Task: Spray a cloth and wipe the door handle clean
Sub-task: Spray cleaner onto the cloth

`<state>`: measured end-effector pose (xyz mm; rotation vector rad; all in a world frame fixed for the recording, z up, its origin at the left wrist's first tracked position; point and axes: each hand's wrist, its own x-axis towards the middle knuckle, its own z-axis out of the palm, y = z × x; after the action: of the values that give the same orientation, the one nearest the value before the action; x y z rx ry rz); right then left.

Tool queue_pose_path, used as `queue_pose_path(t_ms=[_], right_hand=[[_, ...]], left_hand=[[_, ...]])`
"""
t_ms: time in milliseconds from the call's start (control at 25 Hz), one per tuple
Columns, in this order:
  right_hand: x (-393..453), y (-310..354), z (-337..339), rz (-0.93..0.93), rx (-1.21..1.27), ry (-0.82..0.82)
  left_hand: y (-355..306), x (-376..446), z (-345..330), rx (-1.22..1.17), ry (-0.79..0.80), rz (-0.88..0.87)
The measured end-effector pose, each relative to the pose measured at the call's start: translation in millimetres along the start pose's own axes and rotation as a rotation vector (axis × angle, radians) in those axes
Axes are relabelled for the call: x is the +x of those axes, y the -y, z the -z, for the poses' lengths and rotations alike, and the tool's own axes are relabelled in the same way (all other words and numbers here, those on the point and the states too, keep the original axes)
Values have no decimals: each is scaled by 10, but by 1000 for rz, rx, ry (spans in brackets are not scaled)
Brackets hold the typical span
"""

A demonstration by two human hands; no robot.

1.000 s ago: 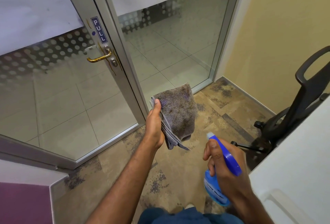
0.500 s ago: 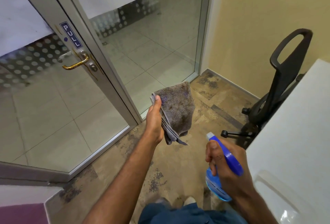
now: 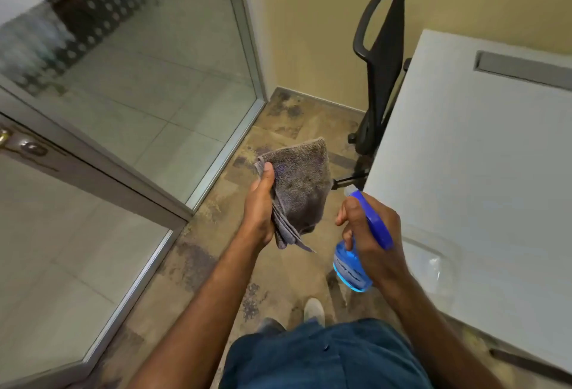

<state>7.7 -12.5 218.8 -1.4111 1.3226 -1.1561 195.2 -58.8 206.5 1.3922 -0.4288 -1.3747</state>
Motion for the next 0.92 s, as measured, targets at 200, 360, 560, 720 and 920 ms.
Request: queue_pose_path(t_ms=[200,360,560,720,920], right_hand=[[-30,-305,466,-41,8,-245],[-103,-576,866,-95,-27,-449],[-163,-1072,1266,-103,-81,-573],[-204,-1486,1408,-158,-101,-645],[-216,-1885,1516,-185,-74,-747]], left_hand=[[310,-70,-365,99,113,82],[508,-110,-508,142,176,129],[635,-139,-518,170,205,157],[658,-144,-444,194,211,160],[648,-146,-365,205,182,149]])
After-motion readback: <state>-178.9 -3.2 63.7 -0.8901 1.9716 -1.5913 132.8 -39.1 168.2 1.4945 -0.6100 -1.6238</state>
